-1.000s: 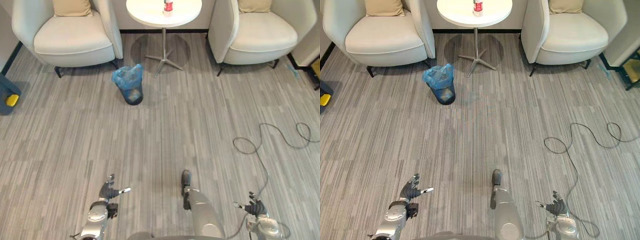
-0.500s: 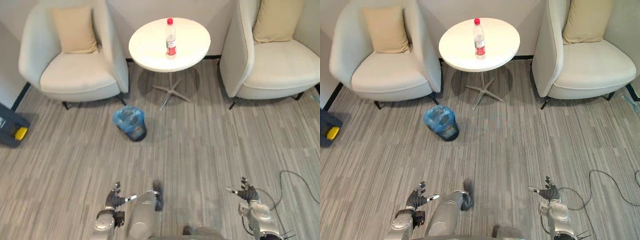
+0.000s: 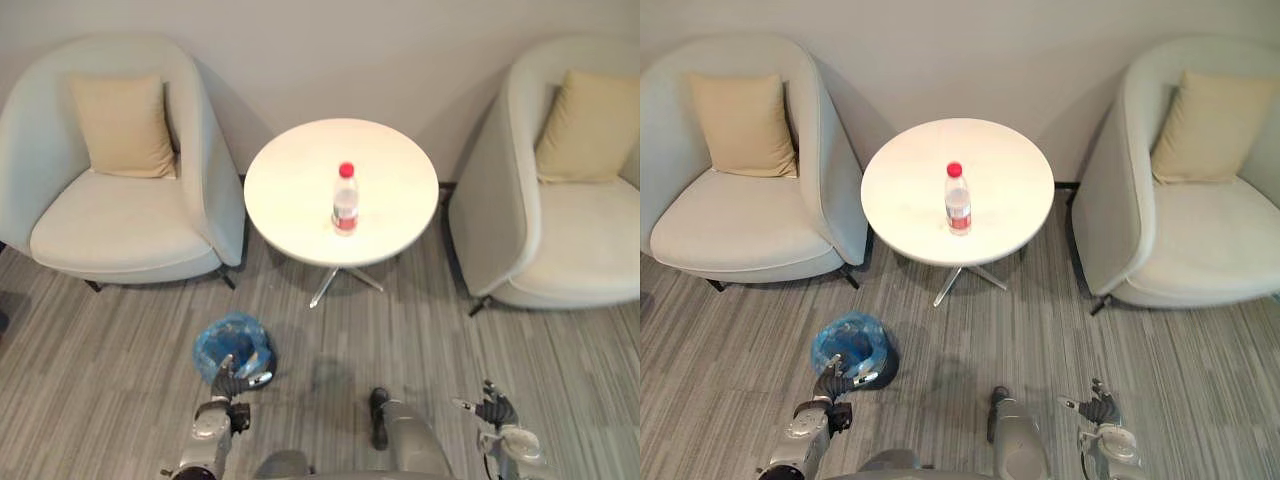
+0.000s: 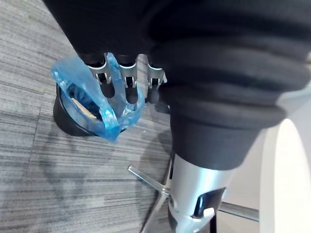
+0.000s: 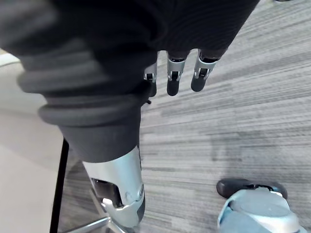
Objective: Gather rubbish on tea table into small bin, then transfer packed bag to large trash can.
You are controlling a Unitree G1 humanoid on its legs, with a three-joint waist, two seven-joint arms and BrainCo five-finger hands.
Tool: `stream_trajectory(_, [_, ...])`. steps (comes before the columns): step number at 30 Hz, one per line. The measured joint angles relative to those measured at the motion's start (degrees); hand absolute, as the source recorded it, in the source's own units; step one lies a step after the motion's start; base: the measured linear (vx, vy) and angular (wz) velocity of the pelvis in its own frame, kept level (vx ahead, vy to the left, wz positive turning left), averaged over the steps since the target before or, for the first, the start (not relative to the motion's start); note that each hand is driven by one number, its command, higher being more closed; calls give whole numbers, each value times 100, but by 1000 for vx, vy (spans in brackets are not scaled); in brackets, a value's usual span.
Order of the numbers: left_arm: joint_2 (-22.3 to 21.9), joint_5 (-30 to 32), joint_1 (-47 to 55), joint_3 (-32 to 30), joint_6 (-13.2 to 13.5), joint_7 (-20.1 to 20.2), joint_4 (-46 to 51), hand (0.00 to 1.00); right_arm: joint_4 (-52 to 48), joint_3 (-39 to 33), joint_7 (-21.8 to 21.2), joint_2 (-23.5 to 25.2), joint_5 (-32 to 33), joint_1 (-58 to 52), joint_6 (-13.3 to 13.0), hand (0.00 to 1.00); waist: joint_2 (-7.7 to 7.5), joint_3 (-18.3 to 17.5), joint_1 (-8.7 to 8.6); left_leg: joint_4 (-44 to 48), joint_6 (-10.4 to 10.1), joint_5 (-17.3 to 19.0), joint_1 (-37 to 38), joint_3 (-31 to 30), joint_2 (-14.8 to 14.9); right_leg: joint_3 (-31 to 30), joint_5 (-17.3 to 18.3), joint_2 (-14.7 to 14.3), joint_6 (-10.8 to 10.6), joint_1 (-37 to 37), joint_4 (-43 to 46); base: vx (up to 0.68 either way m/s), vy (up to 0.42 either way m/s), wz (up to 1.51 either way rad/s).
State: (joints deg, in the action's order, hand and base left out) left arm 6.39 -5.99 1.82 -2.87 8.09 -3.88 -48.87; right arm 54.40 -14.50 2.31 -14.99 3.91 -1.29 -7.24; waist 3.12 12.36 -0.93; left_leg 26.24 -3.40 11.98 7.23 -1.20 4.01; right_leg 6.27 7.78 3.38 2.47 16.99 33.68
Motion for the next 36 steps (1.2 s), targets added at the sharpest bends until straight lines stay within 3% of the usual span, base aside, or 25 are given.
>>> stream_trajectory(1, [-93,-1,-14,-14,7,0,-8,0,-99,15,-9,-5,0,-69,-10,0,-16,9,-28,738,-85,-309,-291,9,52,76,196,-74,-214,-134,-154,443,-279,100])
stream_trajectory(2, [-101,-2,66,-15,9,7,9,0,-205,58,-6,27,6,-157,-11,0,-43,-29,-28,1356,-132,-542,-533,73,110,74,171,-74,-65,-486,-793,349,-266,73])
stream_trajectory(3, [-229,-2,80,-28,6,13,21,0,-322,205,7,29,12,-237,-11,0,165,20,38,2625,-67,-383,-1095,402,613,158,245,-334,174,-1002,-1083,378,-170,32])
stream_trajectory(5, [-243,-5,128,-31,-10,11,13,0,-333,203,1,165,58,-129,-22,0,101,36,155,2962,-56,7,-1490,737,786,164,261,-383,194,-1402,-1342,431,-117,0])
stream_trajectory(7, [-285,-4,174,-6,-9,14,14,0,-375,195,3,297,87,-60,-28,0,-29,95,209,2298,-6,289,-1831,1104,731,158,261,-302,194,-1906,-1658,417,-79,6])
stream_trajectory(9, [-297,-4,204,32,-11,22,5,0,-377,100,11,343,124,-31,-42,0,-34,94,192,880,-26,224,-1938,1282,494,160,335,-268,64,-2176,-1727,326,17,6])
stream_trajectory(10, [-293,-2,242,69,-10,22,2,0,-393,84,18,299,124,-74,-43,0,77,42,169,-217,21,-474,-1875,1273,388,166,438,-356,-93,-2289,-1724,302,81,-1])
stream_trajectory(11, [-219,0,278,102,-9,21,-21,0,-378,81,30,304,119,-140,-33,0,149,-15,177,-421,354,-794,-1898,1279,395,78,652,-462,-206,-2380,-1673,415,61,6])
stream_trajectory(12, [-110,9,266,97,-10,12,-49,0,-370,105,21,375,103,-157,-22,0,-107,-88,191,-496,369,-775,-1832,1262,192,2,755,-275,-302,-2400,-1667,287,41,3])
stream_trajectory(16, [-53,21,255,107,-19,19,-134,0,-415,152,75,344,-1,-49,-23,0,-262,-99,185,-553,460,-486,-1728,1328,13,-193,876,-23,-508,-2153,-995,229,39,-1])
stream_trajectory(18, [29,20,323,159,-34,18,-144,0,-758,392,121,359,-8,-39,-17,0,-258,-91,147,-499,558,-274,-1476,1378,-12,-506,858,70,-830,-1560,514,192,56,-1])
stream_trajectory(21, [211,35,251,242,-28,12,-142,0,-1056,442,255,279,-17,-298,111,0,-269,-98,123,-424,578,-262,-1416,1280,-13,-844,1155,44,-752,-1157,301,146,-20,17])
stream_trajectory(23, [359,42,251,228,-17,7,-132,0,-1500,590,275,279,-147,-500,129,0,-343,-102,38,-327,505,-219,-1457,1214,-88,-887,700,126,-660,-1029,-594,78,-85,16])
stream_trajectory(25, [295,67,304,220,-17,17,-146,0,-2167,633,238,210,-250,-811,107,0,-211,-174,-61,-380,349,-139,-1488,1048,-25,-878,736,61,-535,-1106,-899,48,-116,-3])
stream_trajectory(27, [148,111,398,219,-9,17,-144,0,-3376,662,145,215,-415,-1200,-107,0,-120,-261,-144,-593,227,-220,-1450,972,62,-852,553,-65,-471,-1201,-1241,9,-77,-7])
stream_trajectory(30, [111,120,462,221,-4,16,-138,0,-4085,735,70,224,-497,-1441,-349,0,-81,-369,-132,-816,130,-298,-1370,963,103,-850,401,-156,-427,-1318,-1534,9,-48,-4])
stream_trajectory(34, [111,221,595,278,-3,34,-142,0,-4465,1141,-164,281,-850,-1677,-490,0,-236,-471,-123,-1150,107,-481,-1221,894,97,-766,282,-161,-385,-1494,-1855,42,-38,10])
stream_trajectory(36, [111,222,611,293,-3,57,-150,0,-4486,1295,-227,285,-1017,-1685,-495,0,-229,-472,-121,-1209,120,-522,-1195,889,87,-748,237,-154,-394,-1593,-1952,55,3,7])
